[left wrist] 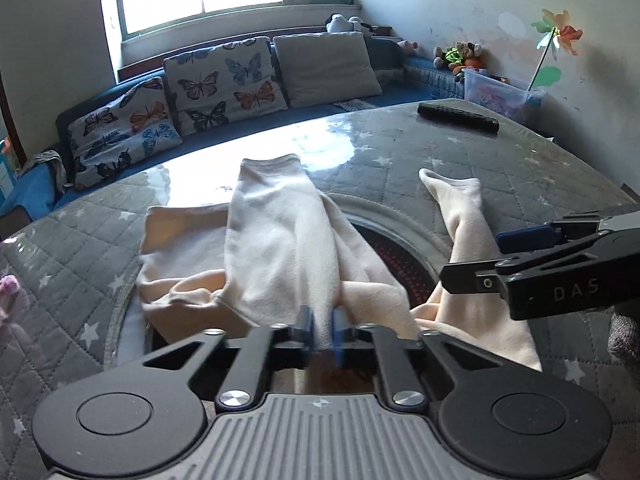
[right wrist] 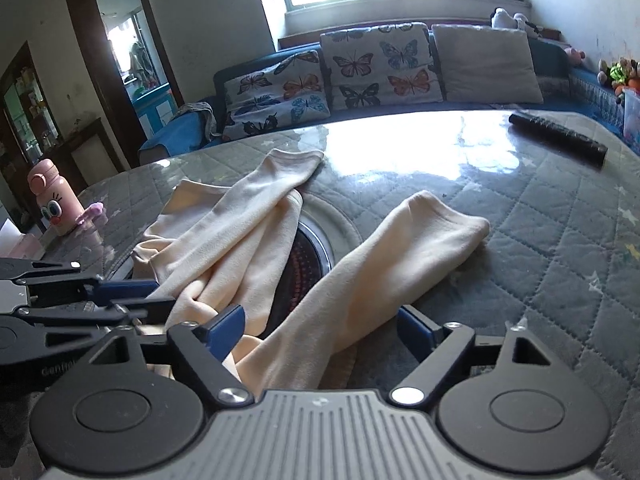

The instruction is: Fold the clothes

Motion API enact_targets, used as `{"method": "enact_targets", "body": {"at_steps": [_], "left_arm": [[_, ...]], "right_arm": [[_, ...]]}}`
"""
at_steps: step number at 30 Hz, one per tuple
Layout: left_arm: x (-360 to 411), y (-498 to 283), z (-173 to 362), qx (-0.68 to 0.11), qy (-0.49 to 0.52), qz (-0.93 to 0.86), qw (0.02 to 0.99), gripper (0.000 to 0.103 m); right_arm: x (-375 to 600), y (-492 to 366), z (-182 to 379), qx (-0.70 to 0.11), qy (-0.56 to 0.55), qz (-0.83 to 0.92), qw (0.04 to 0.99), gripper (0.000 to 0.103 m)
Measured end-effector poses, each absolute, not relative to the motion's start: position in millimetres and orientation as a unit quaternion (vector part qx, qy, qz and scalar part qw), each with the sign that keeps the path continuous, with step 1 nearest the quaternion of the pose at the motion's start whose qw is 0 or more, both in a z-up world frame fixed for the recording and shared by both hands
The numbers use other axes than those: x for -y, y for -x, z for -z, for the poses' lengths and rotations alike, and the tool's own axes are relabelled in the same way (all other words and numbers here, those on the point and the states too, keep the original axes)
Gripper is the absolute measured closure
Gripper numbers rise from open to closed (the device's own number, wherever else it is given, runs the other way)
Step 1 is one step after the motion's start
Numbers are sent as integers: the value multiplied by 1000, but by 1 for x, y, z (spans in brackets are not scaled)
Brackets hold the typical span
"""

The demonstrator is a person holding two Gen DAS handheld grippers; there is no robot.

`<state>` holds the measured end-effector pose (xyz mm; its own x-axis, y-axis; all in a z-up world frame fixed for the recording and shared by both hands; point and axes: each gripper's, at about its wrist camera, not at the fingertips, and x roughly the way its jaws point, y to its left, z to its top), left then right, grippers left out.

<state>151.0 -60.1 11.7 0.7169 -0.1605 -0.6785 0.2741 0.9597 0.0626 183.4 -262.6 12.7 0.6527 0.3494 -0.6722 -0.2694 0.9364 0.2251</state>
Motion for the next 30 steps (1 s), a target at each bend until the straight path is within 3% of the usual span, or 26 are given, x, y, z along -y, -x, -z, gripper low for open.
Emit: {"method": "enact_targets", "body": {"at_steps": [9, 11, 14, 24, 30], "left_arm": [[17, -101, -50, -299, -50, 57, 951, 97], [4, -86, -56, -292, -40, 43, 954, 97], [-14, -65, -60, -292, -20, 24, 956, 97], [-56, 18, -55, -320, 15, -5, 947, 98], [-62, 48, -33, -372, 1, 3, 928, 97]], "right_arm": [[264, -175, -5, -397, -71, -190, 895, 59], [264, -170, -4, -399, -76, -195, 893, 79], [265, -163, -3, -399, -79, -196, 892, 97], [279, -103, -19, -382, -65, -204, 899, 101], [291, -64, -8, -439, -52, -205, 873, 98]]}}
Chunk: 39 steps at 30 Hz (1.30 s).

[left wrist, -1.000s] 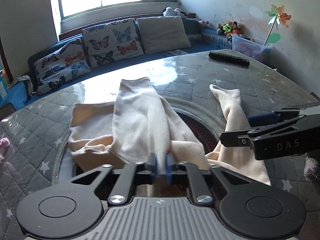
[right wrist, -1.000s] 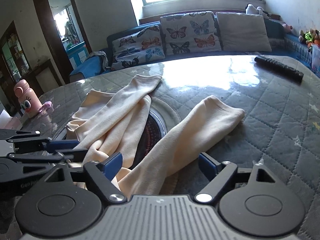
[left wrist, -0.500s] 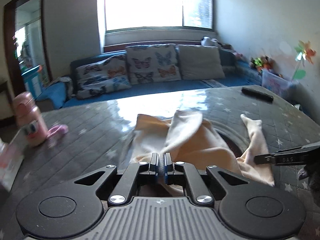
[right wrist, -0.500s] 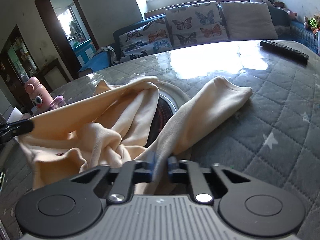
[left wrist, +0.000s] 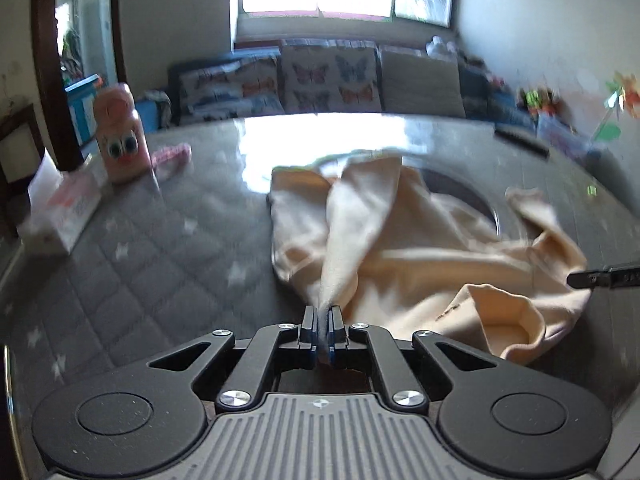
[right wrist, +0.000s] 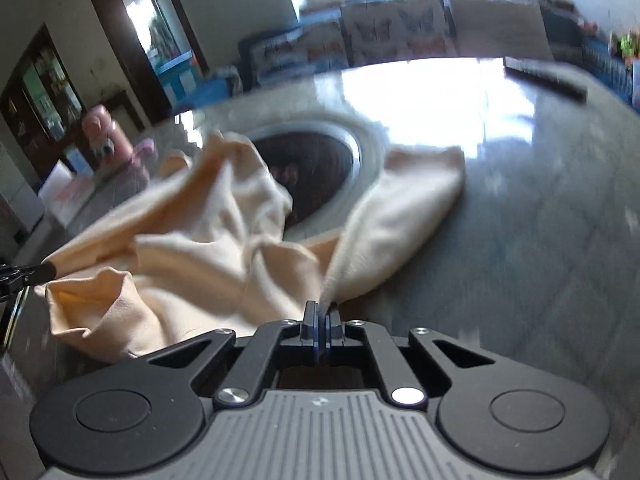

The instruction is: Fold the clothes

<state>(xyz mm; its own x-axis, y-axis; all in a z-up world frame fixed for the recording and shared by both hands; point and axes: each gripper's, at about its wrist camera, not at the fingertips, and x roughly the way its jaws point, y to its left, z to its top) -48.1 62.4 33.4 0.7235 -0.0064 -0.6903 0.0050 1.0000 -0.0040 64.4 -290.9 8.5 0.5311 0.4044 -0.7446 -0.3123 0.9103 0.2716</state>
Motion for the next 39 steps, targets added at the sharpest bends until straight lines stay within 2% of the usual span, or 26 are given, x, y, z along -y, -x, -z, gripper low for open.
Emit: {"method": "enact_targets", "body": {"at_steps": [5, 7, 9, 17, 20, 23, 25, 28, 32, 36, 37, 39], "left_arm": [[-64, 54, -36, -372, -10, 5, 928, 93], [-61, 51, -42, -357, -16, 8, 934, 88], [-56, 45, -47, -344, -21, 12, 939, 74], [-39, -15, -47, -323, -31, 23, 946, 56], [-34, -40, -43, -324, -35, 19, 945, 53], [-32, -65, -39, -332, -29, 18, 943, 53], [-28, -78, -36, -335, -28, 26, 941, 52], [-13, -91, -29, -333, -51, 46, 940, 52], [8, -106, -16, -339, -82, 67, 935, 53], [23, -116, -2, -336, -127, 58, 931, 53], [23, -118, 1, -338, -132, 52, 930, 57], [20, -122, 5, -342, -137, 40, 929, 82]], "right_arm": [[301, -54, -20, -428, -34, -183, 884, 82], [301, -57, -27, -413, -25, -174, 894, 80], [300, -68, -31, -396, -12, -164, 904, 79], [283, -130, -16, -385, 28, -145, 911, 66], [278, -149, -6, -389, 39, -141, 910, 64], [274, -157, 2, -386, 55, -132, 911, 65], [273, -157, 4, -380, 67, -127, 914, 70], [276, -154, 5, -374, 80, -114, 917, 94], [292, -148, 0, -369, 65, -94, 922, 100], [315, -133, -8, -357, 37, -64, 931, 100], [320, -127, -11, -354, 29, -59, 933, 100], [332, -114, -15, -348, 9, -47, 936, 100]]}}
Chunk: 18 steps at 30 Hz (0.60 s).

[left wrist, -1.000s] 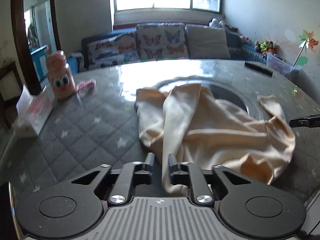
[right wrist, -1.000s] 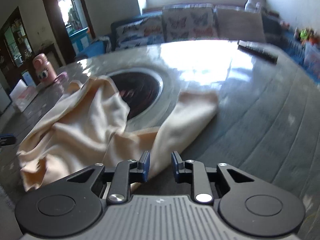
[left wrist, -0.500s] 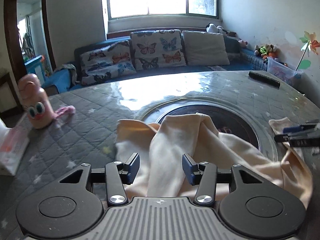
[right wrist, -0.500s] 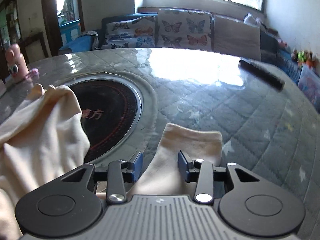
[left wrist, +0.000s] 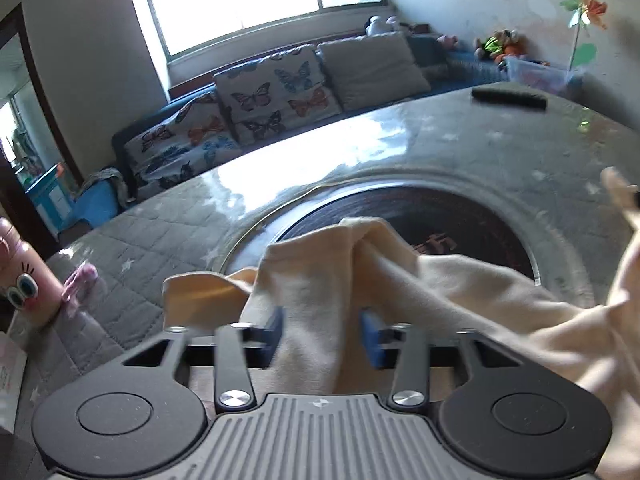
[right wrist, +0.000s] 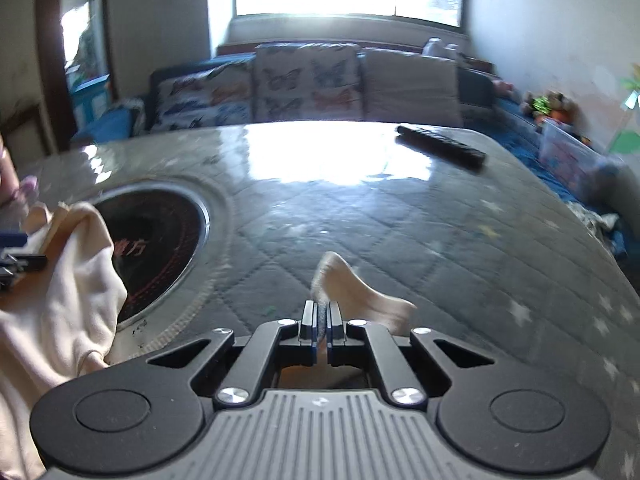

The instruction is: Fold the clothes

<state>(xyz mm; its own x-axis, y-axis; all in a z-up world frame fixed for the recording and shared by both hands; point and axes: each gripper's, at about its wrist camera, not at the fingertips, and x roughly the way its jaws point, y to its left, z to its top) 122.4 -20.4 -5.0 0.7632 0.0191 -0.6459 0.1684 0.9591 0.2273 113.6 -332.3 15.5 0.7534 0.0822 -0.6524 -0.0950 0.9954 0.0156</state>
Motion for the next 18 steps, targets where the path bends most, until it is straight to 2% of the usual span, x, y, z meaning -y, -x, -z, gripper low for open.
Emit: {"method": "enact_targets", "body": {"at_steps": [2, 3, 13, 18], "left_arm": [[12, -123, 5, -343, -128, 27, 930, 97], [7, -122, 3, -341, -121, 21, 932, 99], [-82, -67, -55, -274, -14, -80, 958, 100], [-130, -20, -65, -264, 20, -141, 954, 100]], "right_arm": [[340, -104, -17, -347, -3, -39, 937, 100], [344, -100, -16, -348, -9, -34, 937, 100], [361, -88, -11, -365, -29, -4, 930, 97], [358, -85, -16, -355, -18, -7, 935, 94]]}}
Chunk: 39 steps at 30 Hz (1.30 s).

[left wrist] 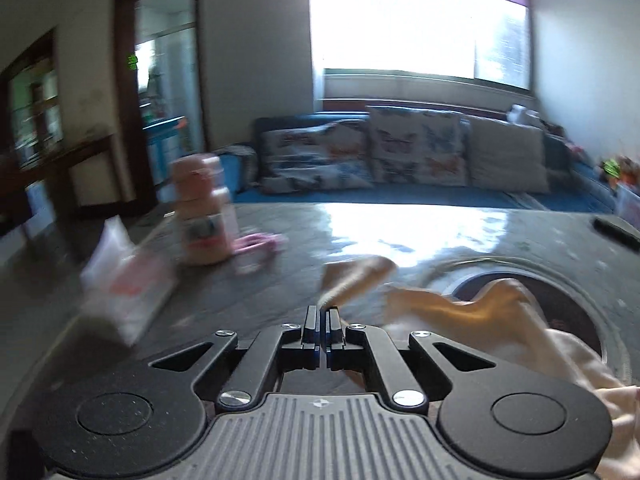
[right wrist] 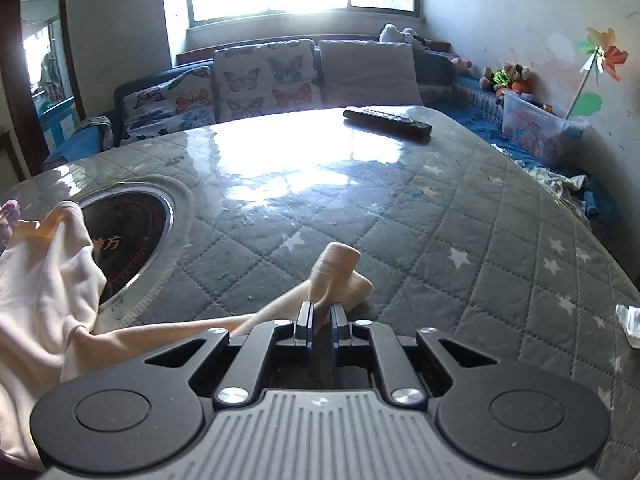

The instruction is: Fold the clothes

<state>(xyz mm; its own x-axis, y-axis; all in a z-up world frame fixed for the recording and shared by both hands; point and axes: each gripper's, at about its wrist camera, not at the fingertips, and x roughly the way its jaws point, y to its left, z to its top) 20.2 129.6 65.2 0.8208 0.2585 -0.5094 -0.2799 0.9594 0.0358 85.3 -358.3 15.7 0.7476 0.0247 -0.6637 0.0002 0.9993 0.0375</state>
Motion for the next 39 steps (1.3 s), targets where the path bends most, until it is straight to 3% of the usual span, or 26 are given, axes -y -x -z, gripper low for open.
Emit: {"method": "enact_targets", "body": {"at_steps": [5, 11, 15, 17, 20, 24, 39], "left_arm": [[-172, 28, -64, -267, 42, -197, 942, 100], [-207, 56, -50, -305, 39, -243, 920, 100], [-215, 62, -40, -329, 32, -258, 908, 94], [-215, 60, -41, -329, 30, -265, 906, 87], [-214, 55, -45, -323, 24, -271, 907, 63], [-207, 45, -48, -319, 17, -263, 911, 54], [-157, -43, -35, -332, 4, -167, 929, 40]], "right_arm": [[342, -88, -27, -344, 0, -39, 938, 82], [306, -97, -41, -342, 22, -112, 933, 80], [281, -109, -46, -345, 31, -159, 924, 80], [269, -118, -47, -349, 34, -180, 919, 80], [251, -133, -46, -356, 41, -206, 911, 80], [228, -158, -38, -372, 45, -228, 899, 80], [155, -245, 1, -396, 60, -271, 875, 78]]}}
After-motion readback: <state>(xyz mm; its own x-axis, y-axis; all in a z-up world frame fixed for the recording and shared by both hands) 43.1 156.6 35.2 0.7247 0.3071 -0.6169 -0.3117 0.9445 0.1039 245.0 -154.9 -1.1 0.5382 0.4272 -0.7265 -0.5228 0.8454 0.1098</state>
